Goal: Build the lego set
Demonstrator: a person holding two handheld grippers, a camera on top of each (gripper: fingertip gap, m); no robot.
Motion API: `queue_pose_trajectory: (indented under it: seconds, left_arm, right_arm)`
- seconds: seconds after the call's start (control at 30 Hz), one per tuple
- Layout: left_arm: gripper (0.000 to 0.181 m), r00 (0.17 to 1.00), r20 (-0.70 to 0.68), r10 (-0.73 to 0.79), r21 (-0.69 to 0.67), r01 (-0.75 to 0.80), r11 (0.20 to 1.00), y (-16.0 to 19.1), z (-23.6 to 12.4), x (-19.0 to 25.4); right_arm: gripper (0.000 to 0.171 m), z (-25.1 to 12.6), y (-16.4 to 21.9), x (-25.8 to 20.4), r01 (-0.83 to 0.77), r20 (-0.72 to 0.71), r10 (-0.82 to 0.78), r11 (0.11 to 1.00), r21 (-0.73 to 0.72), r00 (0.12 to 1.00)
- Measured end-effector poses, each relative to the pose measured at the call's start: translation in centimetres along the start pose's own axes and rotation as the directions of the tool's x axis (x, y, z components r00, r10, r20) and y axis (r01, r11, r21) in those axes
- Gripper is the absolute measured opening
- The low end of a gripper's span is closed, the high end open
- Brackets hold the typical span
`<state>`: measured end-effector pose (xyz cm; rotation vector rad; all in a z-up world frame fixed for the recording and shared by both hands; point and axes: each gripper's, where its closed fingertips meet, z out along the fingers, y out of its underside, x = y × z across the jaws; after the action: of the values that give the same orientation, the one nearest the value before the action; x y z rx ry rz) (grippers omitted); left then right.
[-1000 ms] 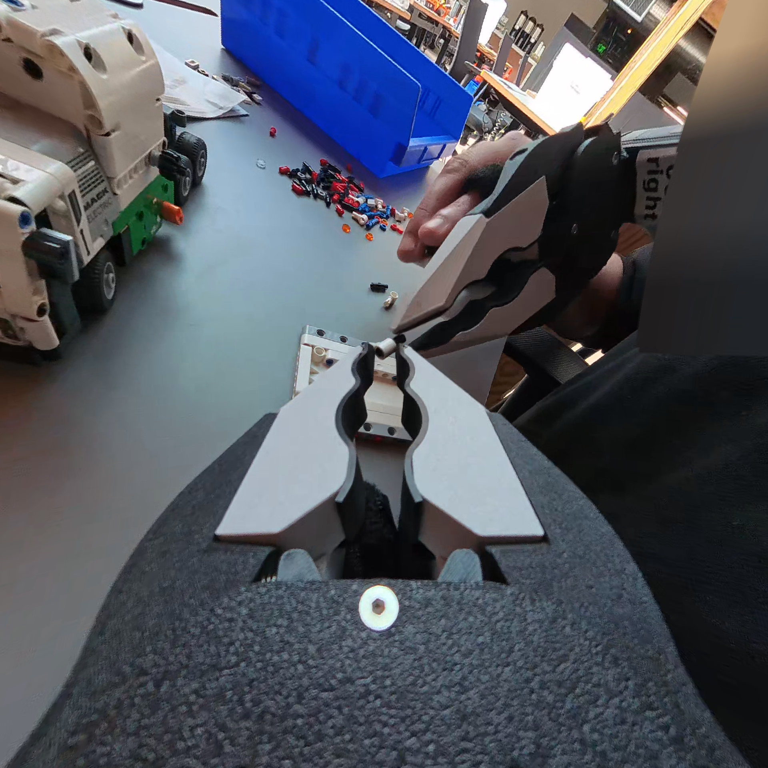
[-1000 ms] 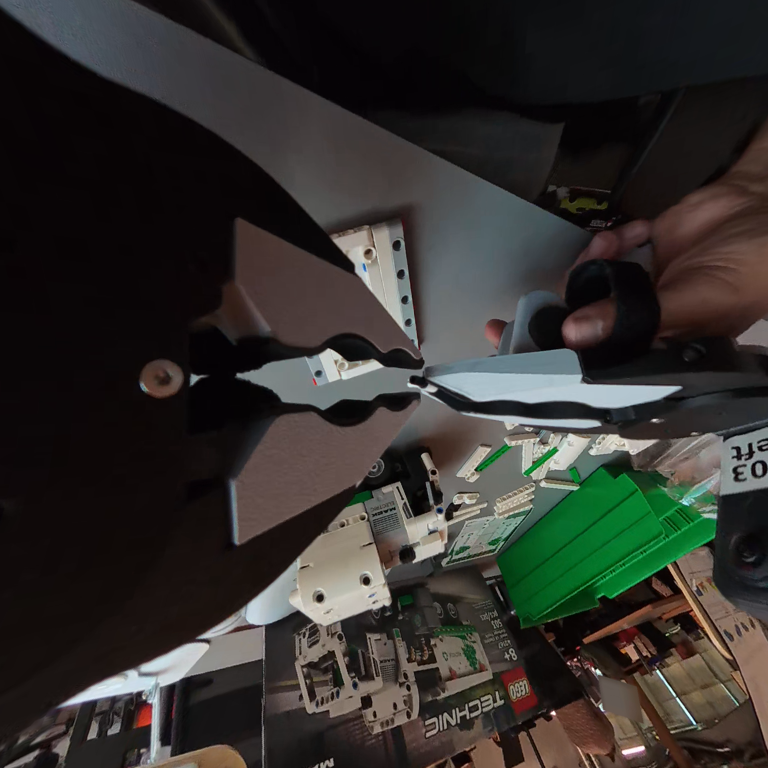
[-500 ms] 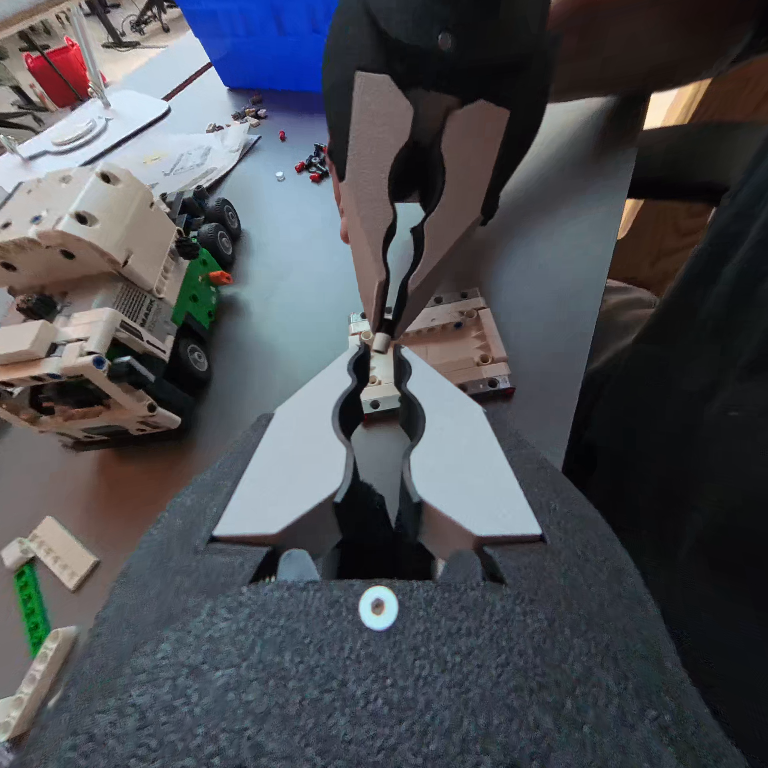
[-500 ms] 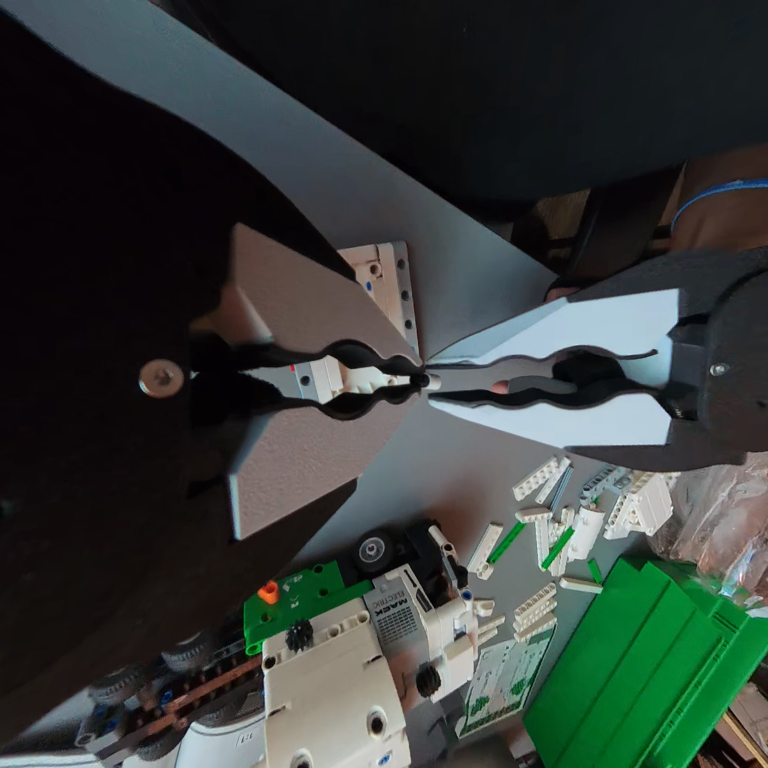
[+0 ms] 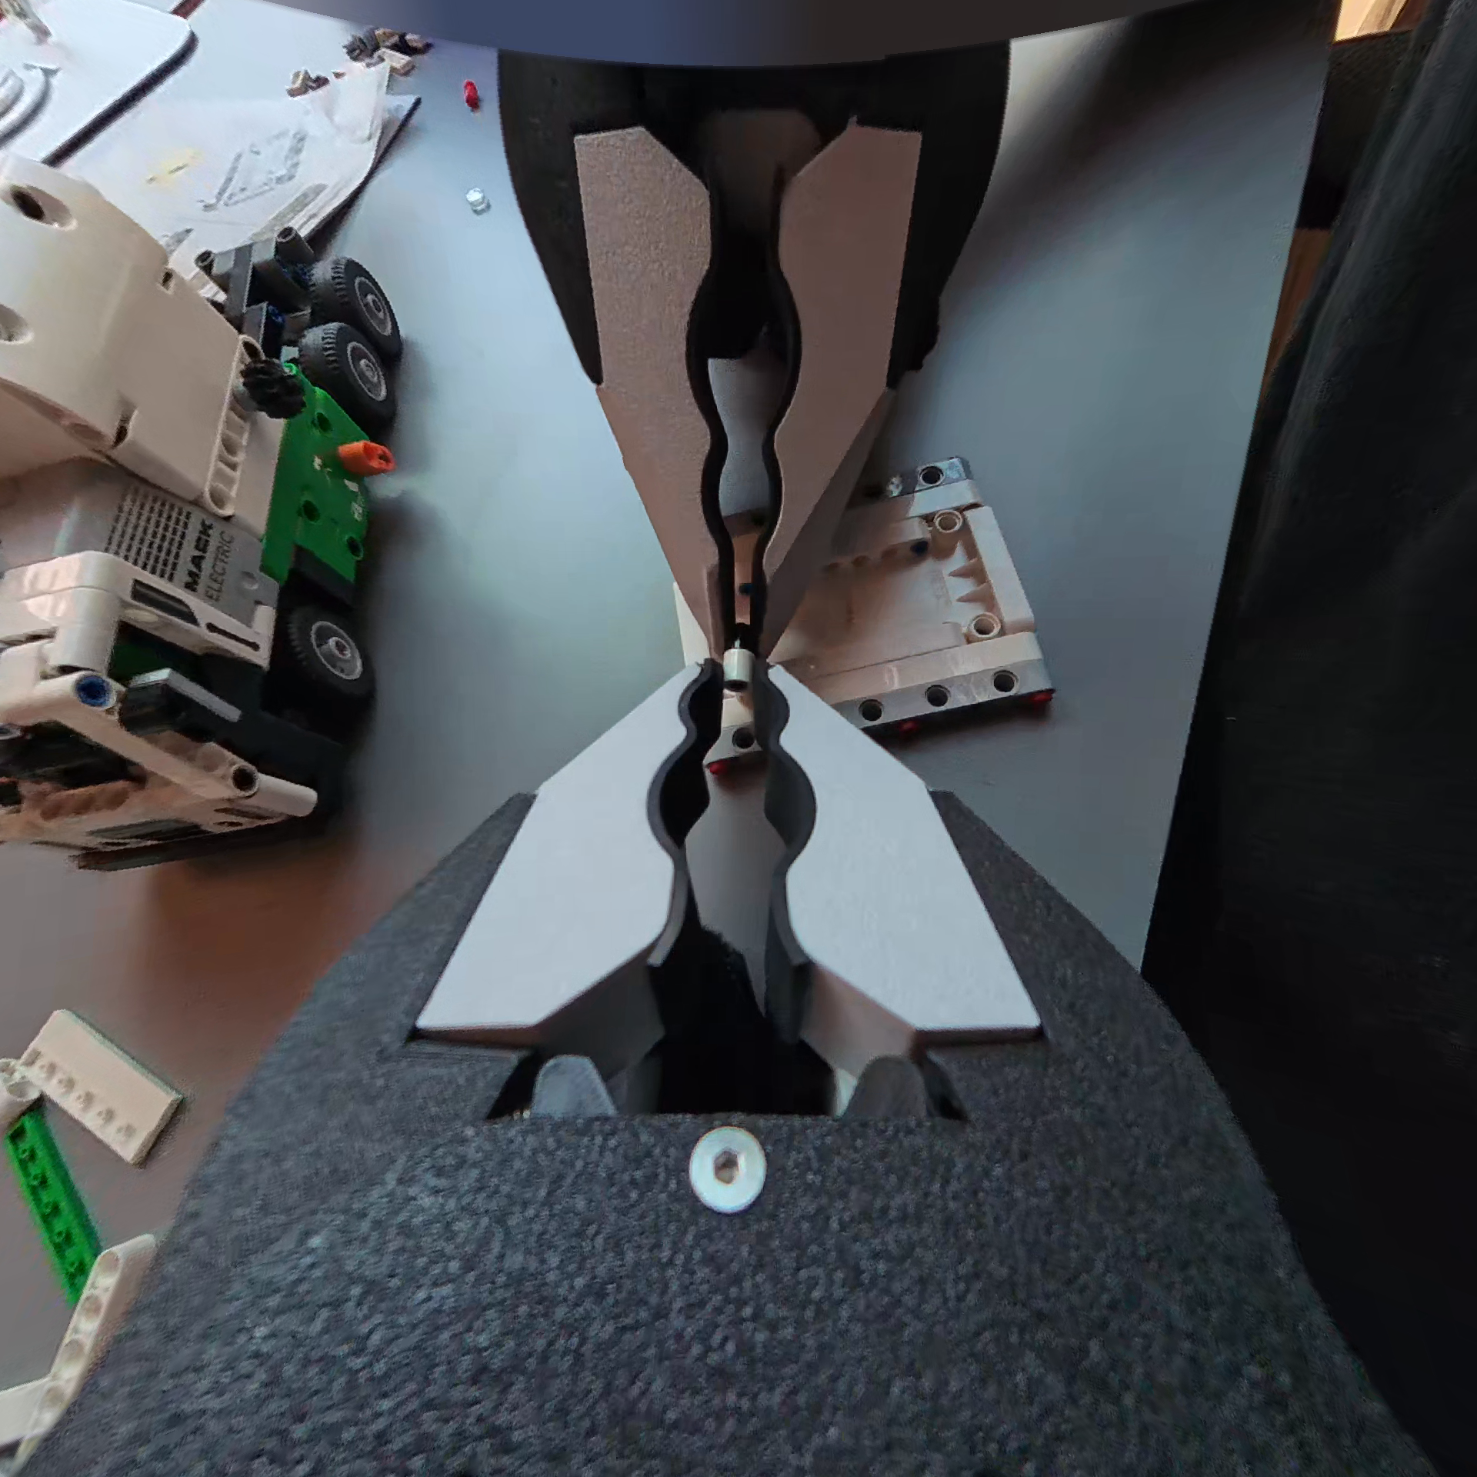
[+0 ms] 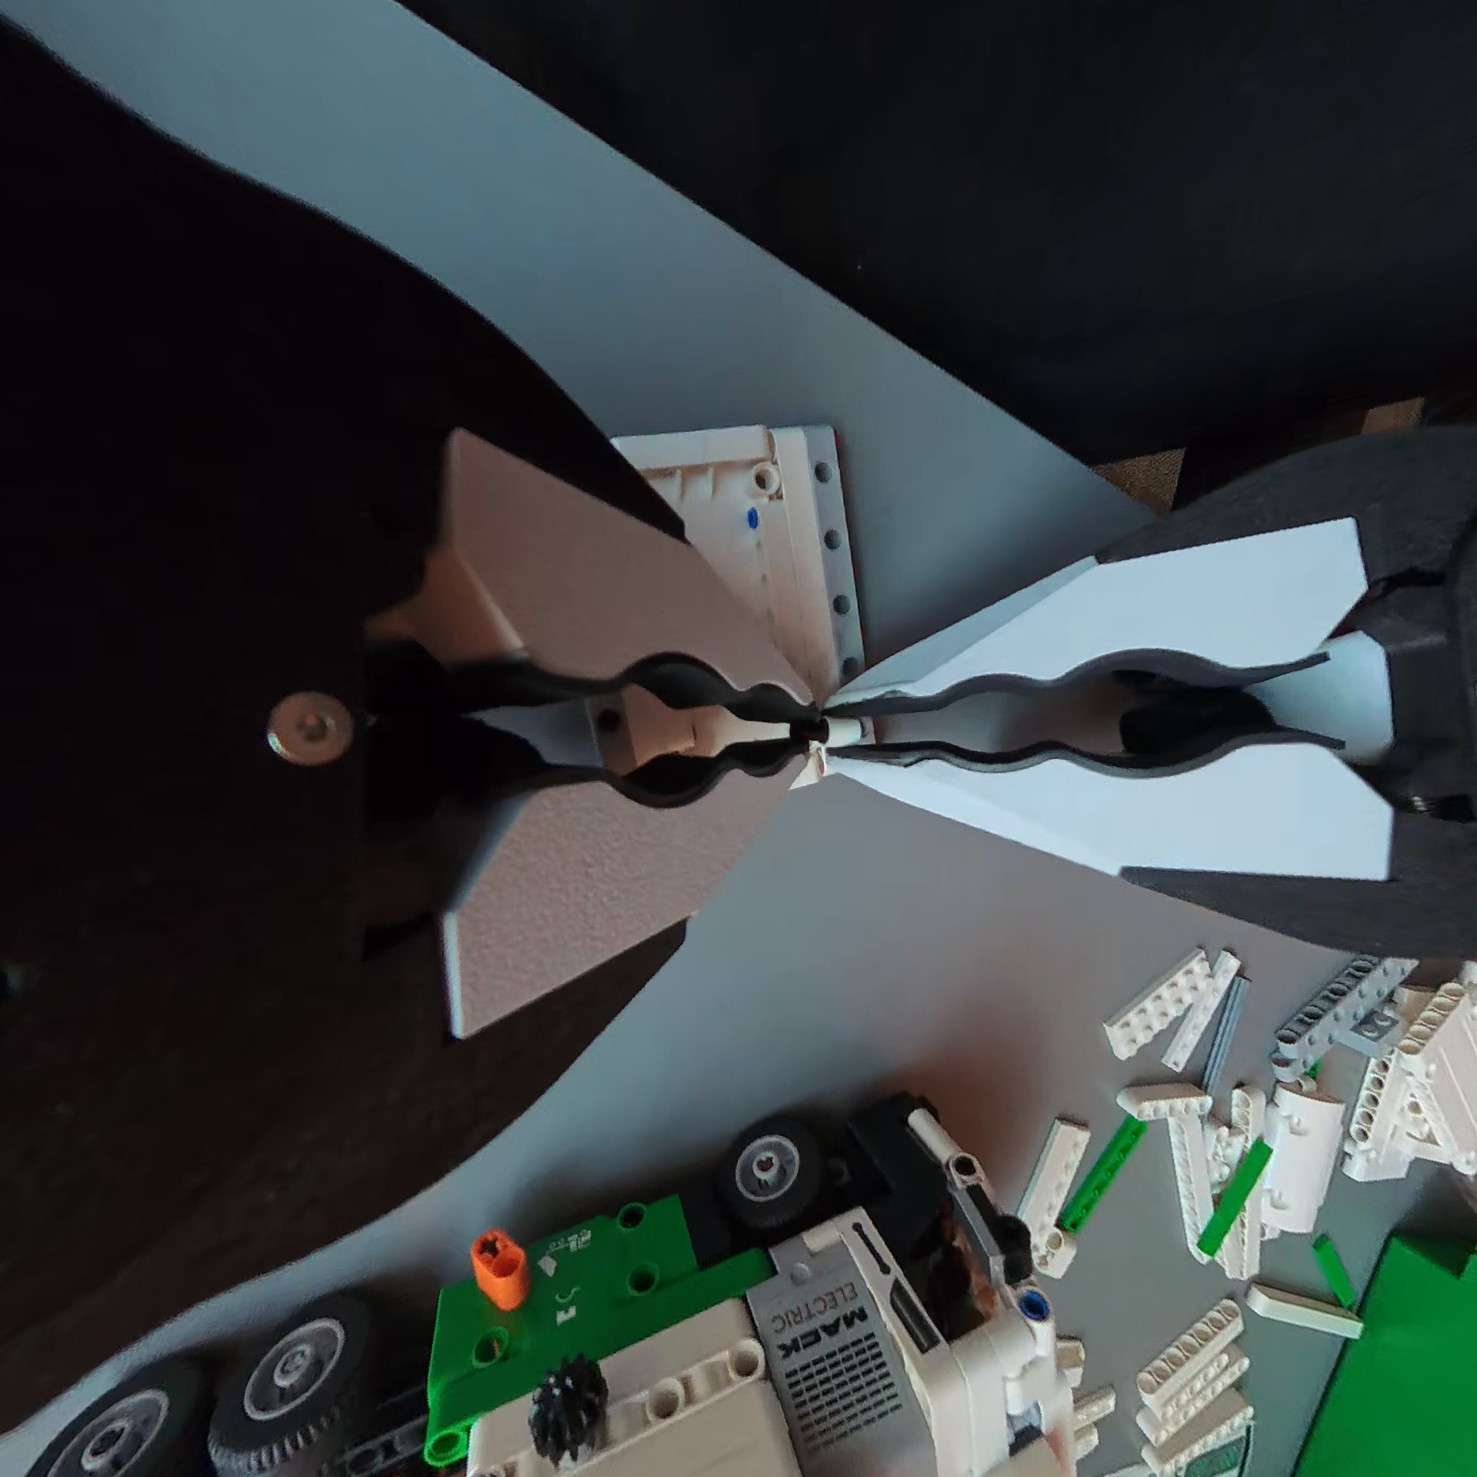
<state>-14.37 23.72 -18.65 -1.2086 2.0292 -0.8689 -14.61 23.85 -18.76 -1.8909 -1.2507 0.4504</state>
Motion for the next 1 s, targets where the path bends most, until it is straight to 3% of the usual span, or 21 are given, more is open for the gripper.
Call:
queue_pose_trajectory:
  seconds: [0.3,1.0]
  left_arm:
    - [0.005,0.996,-0.031,-0.083,-0.005,0.083,0.997,-0.11,0.27,-0.47]
    - [0.005,0.995,-0.039,-0.09,-0.021,0.089,0.996,-0.16,0.54,-0.28]
  right_arm:
    - [0.003,-0.25,0.02,0.59,0.018,-0.035,-0.017,1.0,0.005,0.999]
    - [0.003,-0.31,0.36,0.55,0.002,-0.021,-0.002,1.0,-0.022,1.0]
